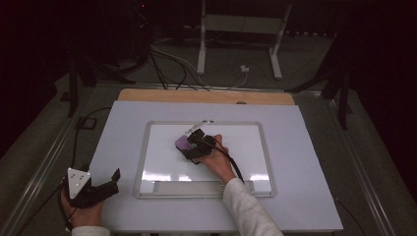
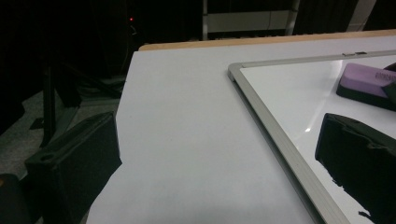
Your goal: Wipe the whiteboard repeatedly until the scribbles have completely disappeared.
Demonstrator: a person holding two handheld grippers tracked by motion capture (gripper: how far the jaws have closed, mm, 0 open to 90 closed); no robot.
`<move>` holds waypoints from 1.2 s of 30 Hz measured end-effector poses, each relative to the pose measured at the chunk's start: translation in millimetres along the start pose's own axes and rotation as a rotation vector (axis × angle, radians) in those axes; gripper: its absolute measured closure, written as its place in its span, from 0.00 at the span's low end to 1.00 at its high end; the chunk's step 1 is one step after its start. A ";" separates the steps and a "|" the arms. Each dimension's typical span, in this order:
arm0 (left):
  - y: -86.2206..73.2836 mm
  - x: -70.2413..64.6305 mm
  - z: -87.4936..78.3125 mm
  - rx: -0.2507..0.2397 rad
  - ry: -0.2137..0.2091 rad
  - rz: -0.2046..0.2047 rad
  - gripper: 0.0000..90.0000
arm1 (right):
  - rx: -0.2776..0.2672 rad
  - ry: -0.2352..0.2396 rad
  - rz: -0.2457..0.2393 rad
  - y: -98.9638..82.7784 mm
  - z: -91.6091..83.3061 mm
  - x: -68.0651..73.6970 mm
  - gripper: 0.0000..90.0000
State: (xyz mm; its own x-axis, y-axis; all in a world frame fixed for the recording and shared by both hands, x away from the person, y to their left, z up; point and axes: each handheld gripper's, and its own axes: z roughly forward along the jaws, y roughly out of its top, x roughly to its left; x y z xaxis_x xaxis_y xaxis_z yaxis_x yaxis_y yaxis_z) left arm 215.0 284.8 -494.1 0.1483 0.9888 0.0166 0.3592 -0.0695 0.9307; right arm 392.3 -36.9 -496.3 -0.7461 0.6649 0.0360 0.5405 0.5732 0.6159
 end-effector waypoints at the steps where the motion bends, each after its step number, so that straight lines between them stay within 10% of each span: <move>1: -0.1 0.1 0.0 0.000 0.000 -0.001 0.01 | 0.003 0.005 0.012 -0.1 0.0 -1.4 0.46; 11: -0.3 1.1 -0.6 -0.001 0.000 -0.005 0.01 | -0.023 -0.231 0.316 -7.7 -5.8 -38.8 0.46; 14: 0.0 0.1 -0.2 0.000 0.000 -0.001 0.01 | -0.016 -0.244 0.291 -5.6 -4.8 -34.1 0.46; 29: 0.1 -1.0 0.6 0.003 -0.002 0.002 0.01 | -0.002 0.084 -0.057 2.3 4.0 9.8 0.46; 36: 0.0 0.2 -0.8 0.000 -0.002 -0.003 0.01 | -0.028 -0.061 0.121 5.9 8.3 -1.9 0.46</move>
State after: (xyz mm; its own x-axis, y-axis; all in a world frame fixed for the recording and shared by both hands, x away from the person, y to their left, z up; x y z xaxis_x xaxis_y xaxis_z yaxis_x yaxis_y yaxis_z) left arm 214.4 285.1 -493.8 0.1490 0.9887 0.0136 0.3592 -0.0669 0.9308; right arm 400.1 -30.8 -499.3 -0.6506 0.7568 0.0636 0.6134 0.4743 0.6315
